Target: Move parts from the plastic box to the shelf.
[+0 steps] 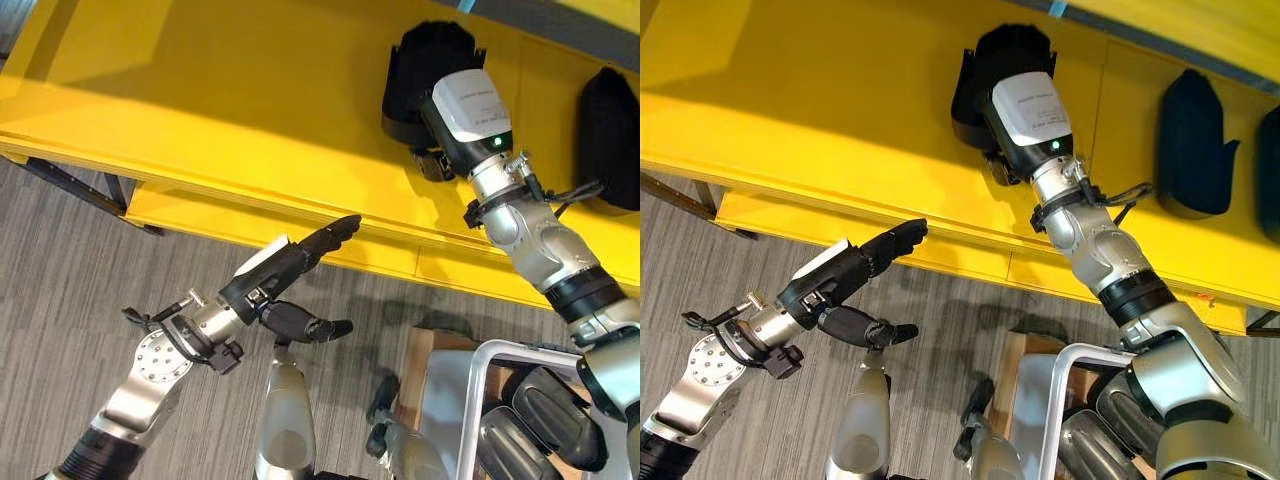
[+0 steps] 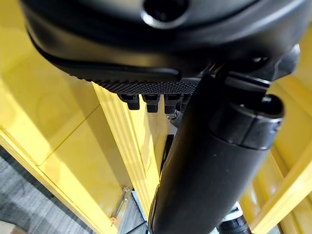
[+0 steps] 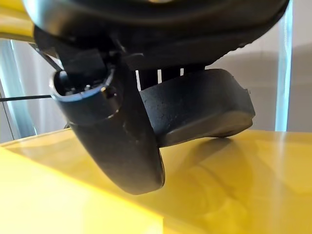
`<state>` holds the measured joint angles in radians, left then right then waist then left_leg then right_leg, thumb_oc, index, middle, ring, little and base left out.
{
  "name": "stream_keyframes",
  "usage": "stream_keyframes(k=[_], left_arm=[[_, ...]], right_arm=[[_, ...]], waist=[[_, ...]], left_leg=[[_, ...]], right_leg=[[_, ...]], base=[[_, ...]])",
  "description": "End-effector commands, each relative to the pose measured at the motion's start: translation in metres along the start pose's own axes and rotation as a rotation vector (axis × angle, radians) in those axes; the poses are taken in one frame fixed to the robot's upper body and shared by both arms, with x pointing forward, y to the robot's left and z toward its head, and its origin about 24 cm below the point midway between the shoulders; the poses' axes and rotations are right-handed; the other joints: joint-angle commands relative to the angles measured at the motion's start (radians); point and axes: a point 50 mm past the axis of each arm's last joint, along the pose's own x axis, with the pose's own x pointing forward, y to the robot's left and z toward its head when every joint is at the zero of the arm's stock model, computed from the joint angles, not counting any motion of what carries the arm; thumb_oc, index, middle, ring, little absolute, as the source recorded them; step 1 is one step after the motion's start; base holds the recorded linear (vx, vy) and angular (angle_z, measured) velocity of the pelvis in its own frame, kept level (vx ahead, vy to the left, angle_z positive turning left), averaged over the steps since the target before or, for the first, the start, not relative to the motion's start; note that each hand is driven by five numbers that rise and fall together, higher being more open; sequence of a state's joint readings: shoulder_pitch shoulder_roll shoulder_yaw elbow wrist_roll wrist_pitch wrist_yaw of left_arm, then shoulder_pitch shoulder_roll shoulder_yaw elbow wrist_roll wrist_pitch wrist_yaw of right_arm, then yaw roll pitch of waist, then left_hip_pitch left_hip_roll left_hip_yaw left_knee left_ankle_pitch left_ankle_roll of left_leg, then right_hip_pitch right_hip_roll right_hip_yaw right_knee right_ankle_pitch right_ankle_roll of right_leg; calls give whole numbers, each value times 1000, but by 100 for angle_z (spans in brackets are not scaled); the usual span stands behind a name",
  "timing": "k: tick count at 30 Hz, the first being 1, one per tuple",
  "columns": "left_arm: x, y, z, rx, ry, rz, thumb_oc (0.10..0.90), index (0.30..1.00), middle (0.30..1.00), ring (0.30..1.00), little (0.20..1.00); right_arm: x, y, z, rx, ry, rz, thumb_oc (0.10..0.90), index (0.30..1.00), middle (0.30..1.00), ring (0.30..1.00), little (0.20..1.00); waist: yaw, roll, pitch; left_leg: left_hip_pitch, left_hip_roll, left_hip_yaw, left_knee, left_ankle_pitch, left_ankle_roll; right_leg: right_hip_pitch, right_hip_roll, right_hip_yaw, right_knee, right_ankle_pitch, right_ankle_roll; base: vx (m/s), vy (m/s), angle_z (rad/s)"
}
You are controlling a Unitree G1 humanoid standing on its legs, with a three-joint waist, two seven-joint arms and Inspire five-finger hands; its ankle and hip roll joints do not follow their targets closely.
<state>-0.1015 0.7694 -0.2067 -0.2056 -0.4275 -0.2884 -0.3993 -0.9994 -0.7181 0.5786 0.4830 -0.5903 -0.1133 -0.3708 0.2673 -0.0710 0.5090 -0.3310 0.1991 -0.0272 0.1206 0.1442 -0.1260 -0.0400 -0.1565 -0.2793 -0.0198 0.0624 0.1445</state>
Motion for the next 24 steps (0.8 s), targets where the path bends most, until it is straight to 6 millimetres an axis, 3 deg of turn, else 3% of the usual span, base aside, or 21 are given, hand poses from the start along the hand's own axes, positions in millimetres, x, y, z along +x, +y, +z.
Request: stream_keyframes(k=[1, 11, 24], left_arm=[[7, -5, 34, 24, -241, 5, 900, 1000, 1000, 1000, 1000], [12, -2, 37, 24, -281, 57, 900, 1000, 1000, 1000, 1000], [10, -3, 36, 19, -292, 100, 900, 1000, 1000, 1000, 1000]], right_arm=[[35, -70, 8, -62, -60, -291, 400, 300, 300, 300, 300], [29, -64, -29, -55, 171, -255, 400, 300, 300, 300, 300], [1, -59, -43, -41, 152, -204, 400, 300, 300, 300, 300]], waist=[[-7, 3, -63], [-44, 33, -43], [-100, 35, -39]], left_leg=[[1, -29, -6, 121, -185, 45], [-14, -30, 21, 134, -191, 53], [20, -17, 56, 121, -196, 52]], right_leg=[[-68, -20, 33, 116, -86, -27], [-126, -31, 58, 148, -83, -32], [-141, -33, 88, 145, -72, -31]], base=[[-135, 56, -1], [-58, 41, -5], [-32, 18, -6]])
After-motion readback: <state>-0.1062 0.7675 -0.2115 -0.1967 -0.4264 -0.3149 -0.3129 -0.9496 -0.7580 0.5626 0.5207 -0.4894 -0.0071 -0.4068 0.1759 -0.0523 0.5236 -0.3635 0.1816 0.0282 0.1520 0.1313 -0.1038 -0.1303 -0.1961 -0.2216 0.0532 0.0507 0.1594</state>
